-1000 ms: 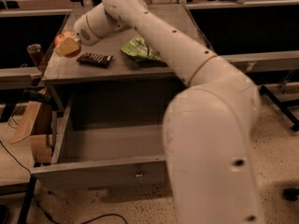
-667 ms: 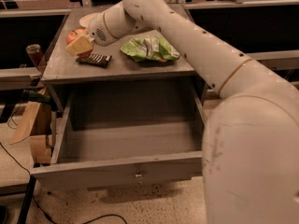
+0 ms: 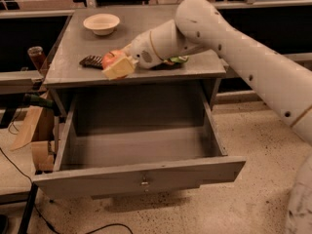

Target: Place apple into top drawer

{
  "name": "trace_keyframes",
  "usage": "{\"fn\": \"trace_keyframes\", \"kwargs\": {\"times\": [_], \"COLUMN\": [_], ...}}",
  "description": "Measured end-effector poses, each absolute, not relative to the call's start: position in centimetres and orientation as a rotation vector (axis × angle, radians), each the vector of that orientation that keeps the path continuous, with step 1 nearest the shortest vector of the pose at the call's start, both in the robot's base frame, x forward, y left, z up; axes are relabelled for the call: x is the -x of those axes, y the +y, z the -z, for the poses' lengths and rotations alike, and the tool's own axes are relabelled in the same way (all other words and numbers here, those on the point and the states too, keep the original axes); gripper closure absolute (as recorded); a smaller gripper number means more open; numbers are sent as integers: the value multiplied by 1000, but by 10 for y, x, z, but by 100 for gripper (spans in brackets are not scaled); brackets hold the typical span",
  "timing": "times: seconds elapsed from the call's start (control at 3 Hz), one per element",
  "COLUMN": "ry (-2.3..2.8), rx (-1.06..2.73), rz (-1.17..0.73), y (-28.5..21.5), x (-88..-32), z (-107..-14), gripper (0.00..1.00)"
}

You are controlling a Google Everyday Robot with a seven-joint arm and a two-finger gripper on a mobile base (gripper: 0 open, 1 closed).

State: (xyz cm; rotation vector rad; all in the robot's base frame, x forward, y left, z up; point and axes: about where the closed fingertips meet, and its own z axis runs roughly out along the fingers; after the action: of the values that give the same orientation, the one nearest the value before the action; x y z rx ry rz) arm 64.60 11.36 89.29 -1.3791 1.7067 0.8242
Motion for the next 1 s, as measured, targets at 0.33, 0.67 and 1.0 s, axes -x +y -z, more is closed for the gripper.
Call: {"fn": "trace_keyframes", "kwargs": {"times": [0.33, 0.67, 1.0], "ry": [1789, 1881, 1983], "rx": [1448, 1479, 1490], "rz": [-878, -942, -999], "y": [83, 68, 66], "x": [-622, -607, -603], "z": [-853, -807, -760], "gripper": [100, 100, 100]}}
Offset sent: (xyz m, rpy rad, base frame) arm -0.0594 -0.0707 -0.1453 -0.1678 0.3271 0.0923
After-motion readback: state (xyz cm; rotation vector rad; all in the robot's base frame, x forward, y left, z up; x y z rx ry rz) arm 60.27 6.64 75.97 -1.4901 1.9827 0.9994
